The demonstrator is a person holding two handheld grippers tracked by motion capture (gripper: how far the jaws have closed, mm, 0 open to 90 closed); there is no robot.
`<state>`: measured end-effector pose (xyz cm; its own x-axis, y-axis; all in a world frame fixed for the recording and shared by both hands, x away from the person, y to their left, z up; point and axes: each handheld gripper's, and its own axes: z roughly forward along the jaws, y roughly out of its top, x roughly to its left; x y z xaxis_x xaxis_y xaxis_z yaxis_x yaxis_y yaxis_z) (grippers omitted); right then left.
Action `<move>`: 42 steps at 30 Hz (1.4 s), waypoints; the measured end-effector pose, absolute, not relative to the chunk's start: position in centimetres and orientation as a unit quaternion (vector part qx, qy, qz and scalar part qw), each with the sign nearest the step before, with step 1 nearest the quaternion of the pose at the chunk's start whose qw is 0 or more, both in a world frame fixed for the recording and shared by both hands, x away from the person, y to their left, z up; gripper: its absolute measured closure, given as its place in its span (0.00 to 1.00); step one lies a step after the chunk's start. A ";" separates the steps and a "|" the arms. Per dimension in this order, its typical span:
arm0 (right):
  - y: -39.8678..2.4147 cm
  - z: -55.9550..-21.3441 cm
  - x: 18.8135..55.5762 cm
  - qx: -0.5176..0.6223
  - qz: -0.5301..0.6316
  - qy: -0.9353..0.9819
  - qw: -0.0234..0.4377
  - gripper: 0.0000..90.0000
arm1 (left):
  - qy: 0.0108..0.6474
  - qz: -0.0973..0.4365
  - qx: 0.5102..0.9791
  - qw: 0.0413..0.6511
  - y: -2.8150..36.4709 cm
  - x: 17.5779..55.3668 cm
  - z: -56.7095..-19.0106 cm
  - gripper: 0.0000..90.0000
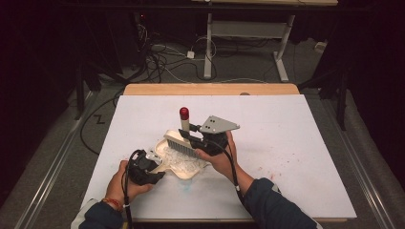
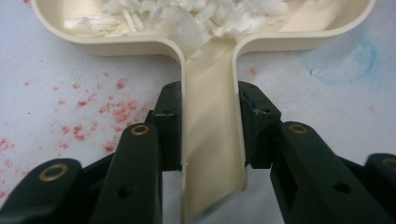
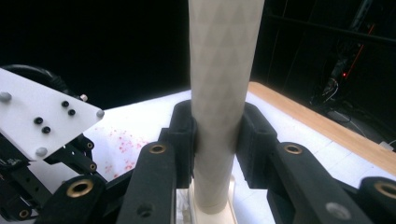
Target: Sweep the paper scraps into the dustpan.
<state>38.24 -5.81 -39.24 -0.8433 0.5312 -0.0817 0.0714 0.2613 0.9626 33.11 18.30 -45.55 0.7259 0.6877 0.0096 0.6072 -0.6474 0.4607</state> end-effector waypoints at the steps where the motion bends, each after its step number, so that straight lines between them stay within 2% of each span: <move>1: -6.1 -39.0 38.2 0.197 0.578 0.766 0.202 0.79 | 0.359 0.092 0.903 0.218 18.3 33.1 -45.6 0.70; 6: -8.7 -36.5 38.0 0.209 0.596 0.745 0.214 0.79 | 0.359 0.096 0.902 0.220 18.3 33.0 -45.7 0.70; 15: -13.9 -35.4 36.4 0.223 0.580 0.750 0.228 0.79 | 0.361 0.096 0.902 0.218 18.5 32.9 -45.7 0.70; 21: -17.3 -35.7 34.4 0.225 0.560 0.768 0.217 0.79 | 0.370 0.098 0.896 0.226 19.4 32.6 -45.4 0.70; 26: -19.6 -36.0 31.8 0.212 0.550 0.787 0.181 0.79 | 0.377 0.097 0.893 0.227 20.1 32.5 -45.5 0.70; 31: -19.7 -36.6 31.0 0.203 0.535 0.802 0.172 0.79 | 0.377 0.096 0.893 0.226 20.4 32.3 -45.5 0.70; 42: -18.0 -38.3 33.4 0.213 0.513 0.810 0.189 0.79 | 0.364 0.095 0.899 0.223 20.7 31.9 -45.3 0.70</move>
